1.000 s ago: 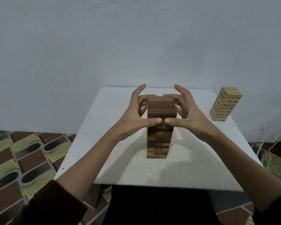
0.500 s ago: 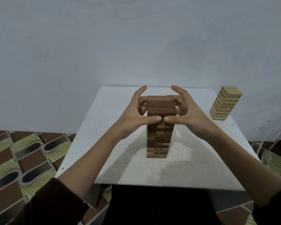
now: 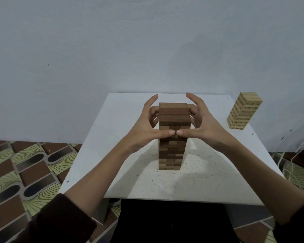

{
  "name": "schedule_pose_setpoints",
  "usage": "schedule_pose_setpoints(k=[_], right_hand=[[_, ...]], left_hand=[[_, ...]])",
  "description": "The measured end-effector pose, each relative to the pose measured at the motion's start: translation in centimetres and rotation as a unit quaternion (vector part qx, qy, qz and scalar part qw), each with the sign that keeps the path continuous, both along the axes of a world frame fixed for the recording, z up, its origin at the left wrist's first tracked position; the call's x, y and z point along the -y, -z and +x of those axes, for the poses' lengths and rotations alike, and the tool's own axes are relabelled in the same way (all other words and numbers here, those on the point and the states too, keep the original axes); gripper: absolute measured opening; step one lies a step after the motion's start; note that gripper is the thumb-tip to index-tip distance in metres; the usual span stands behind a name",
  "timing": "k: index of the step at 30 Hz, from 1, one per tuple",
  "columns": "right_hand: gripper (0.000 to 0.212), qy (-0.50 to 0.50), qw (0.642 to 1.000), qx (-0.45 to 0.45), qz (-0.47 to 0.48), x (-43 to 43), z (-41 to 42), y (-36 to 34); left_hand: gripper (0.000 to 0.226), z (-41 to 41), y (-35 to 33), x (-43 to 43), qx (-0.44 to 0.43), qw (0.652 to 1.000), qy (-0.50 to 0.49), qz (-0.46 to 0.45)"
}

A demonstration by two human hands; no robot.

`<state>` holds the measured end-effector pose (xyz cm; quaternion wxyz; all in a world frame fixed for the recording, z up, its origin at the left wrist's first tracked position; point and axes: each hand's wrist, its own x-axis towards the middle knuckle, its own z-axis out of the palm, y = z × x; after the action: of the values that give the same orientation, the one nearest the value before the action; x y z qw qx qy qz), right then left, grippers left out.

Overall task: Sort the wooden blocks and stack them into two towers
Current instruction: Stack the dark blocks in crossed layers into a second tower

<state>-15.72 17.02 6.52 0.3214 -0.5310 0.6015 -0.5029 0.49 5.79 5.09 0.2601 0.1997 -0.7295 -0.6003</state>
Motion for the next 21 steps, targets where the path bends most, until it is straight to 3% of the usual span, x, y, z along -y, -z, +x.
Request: schedule_pose_setpoints(k=[9, 12, 16, 21], right_hand=[[0.107, -0.008, 1.0, 0.008, 0.009, 0.0, 0.1, 0.0], [0.107, -0.001, 0.999, 0.047, 0.008, -0.3, 0.7, 0.1], [0.114, 0.057, 0.984, 0.166, 0.008, -0.1, 2.3, 0.7], [0.076, 0.053, 0.98, 0.19, -0.032, 0.0, 4.3, 1.0]], left_hand=[[0.106, 0.0, 0.0, -0.3, -0.016, 1.0, 0.009, 0.016], [0.112, 0.2, -0.2, -1.0, -0.013, 0.999, 0.016, 0.029], [0.083, -0.2, 0.0, -1.8, -0.034, 0.988, -0.026, 0.145], [0.11, -0.7, 1.3, -2.8, -0.01, 0.99, -0.039, 0.133]])
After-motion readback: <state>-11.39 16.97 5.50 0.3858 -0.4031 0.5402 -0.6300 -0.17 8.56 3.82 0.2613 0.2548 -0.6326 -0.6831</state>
